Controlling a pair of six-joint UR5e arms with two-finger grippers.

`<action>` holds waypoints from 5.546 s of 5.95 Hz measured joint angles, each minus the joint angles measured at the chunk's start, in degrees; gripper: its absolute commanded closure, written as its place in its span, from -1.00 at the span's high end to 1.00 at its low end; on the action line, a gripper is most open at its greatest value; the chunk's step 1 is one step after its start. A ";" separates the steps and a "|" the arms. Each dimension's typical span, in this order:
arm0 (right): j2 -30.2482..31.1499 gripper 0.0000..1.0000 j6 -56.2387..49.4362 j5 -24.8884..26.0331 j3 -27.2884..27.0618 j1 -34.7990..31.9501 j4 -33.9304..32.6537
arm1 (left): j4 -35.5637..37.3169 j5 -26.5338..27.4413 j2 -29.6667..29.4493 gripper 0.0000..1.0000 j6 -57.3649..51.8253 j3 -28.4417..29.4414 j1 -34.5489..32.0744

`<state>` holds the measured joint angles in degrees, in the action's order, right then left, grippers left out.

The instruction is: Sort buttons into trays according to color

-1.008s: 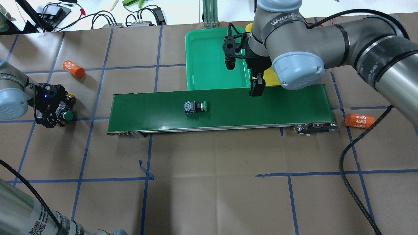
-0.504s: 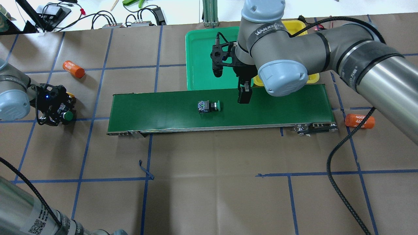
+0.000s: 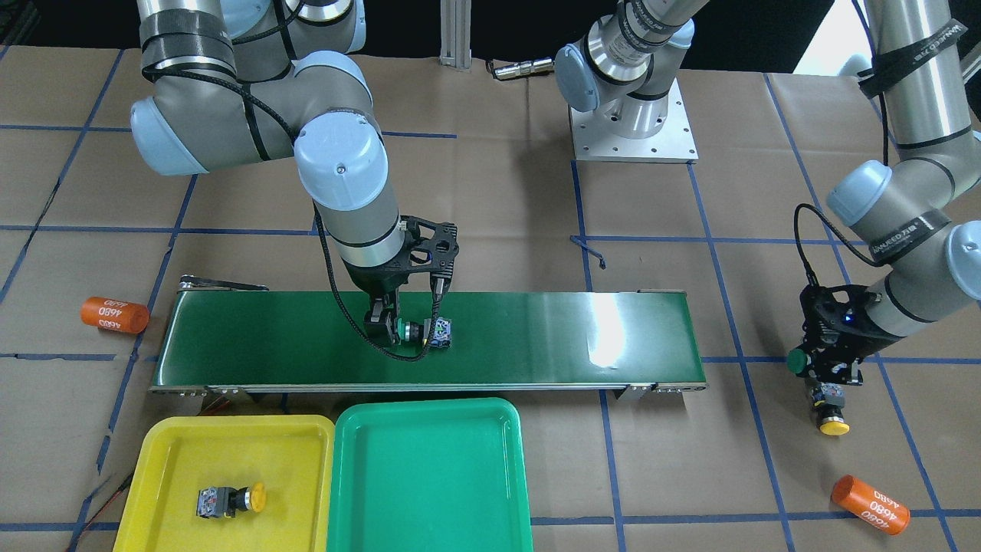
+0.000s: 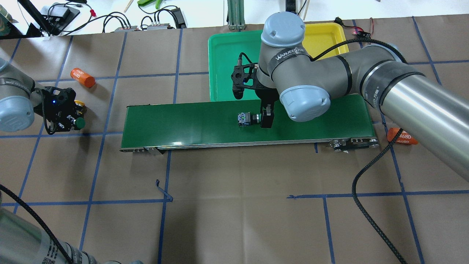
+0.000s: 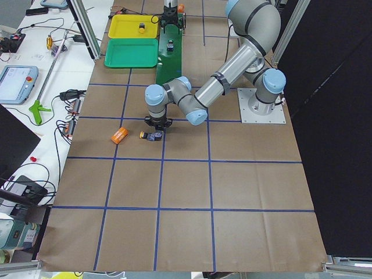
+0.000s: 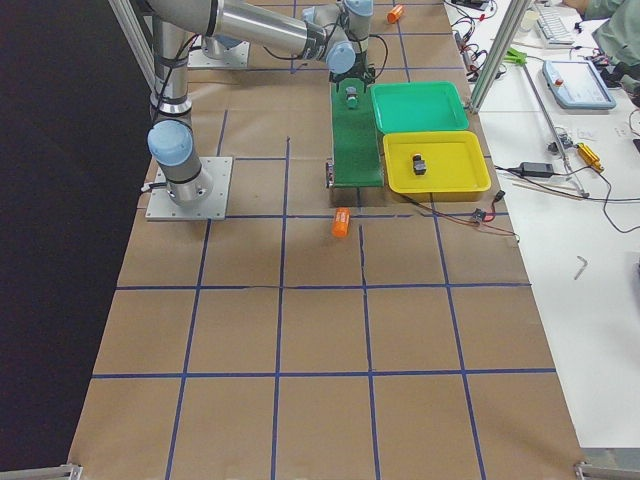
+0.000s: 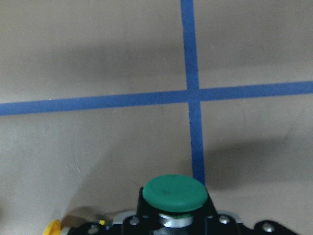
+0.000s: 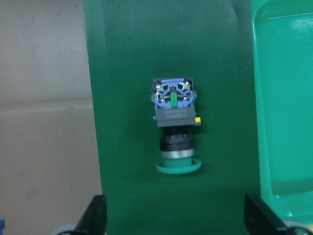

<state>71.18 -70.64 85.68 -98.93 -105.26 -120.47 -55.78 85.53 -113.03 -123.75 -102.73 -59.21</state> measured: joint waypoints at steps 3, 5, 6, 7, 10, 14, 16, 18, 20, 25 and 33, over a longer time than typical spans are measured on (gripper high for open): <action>-1.26 0.97 -6.84 -0.82 -3.96 1.12 -6.56 | -7.78 0.16 8.32 -0.75 18.38 -0.48 -12.30; -1.10 -0.09 -9.40 -0.58 -6.02 4.41 -6.69 | -7.92 0.55 8.11 -0.09 30.11 -1.69 -21.91; -0.92 -0.61 -10.86 -0.20 -6.42 6.57 -6.47 | -7.15 0.74 8.24 0.96 32.18 -2.93 -24.81; -0.77 -0.81 -12.18 0.52 -6.57 8.01 -6.28 | -6.41 0.83 8.29 0.97 32.68 -3.65 -25.83; 1.61 -0.80 -15.86 3.41 -5.00 10.80 -5.94 | -6.10 1.00 9.29 0.97 33.53 -2.54 -20.19; -11.90 -0.20 -16.51 -1.37 13.28 7.99 -7.15 | -4.12 0.33 7.08 0.97 39.64 -0.59 -1.62; -17.98 1.00 -15.27 -6.85 17.31 5.50 -10.13 | -0.08 0.14 1.01 0.97 46.77 1.89 1.53; -16.56 1.00 -13.50 -6.13 17.62 5.09 -8.47 | 2.11 -0.02 -4.83 0.97 52.24 6.21 2.03; -8.91 1.00 -13.34 -2.52 16.38 5.99 2.72 | 4.60 0.48 -9.40 0.09 54.30 7.47 2.11; 5.45 1.00 -9.78 1.24 3.66 5.70 11.47 | 4.55 0.39 -6.25 -1.00 48.97 7.60 1.56; -2.58 -0.14 -5.56 0.11 -3.94 6.14 -6.70 | -6.82 -2.59 11.22 -0.32 13.88 -5.52 -18.72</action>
<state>68.61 -76.20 85.80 -102.87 -99.12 -127.17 -62.60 82.94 -101.81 -109.86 -108.25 -77.93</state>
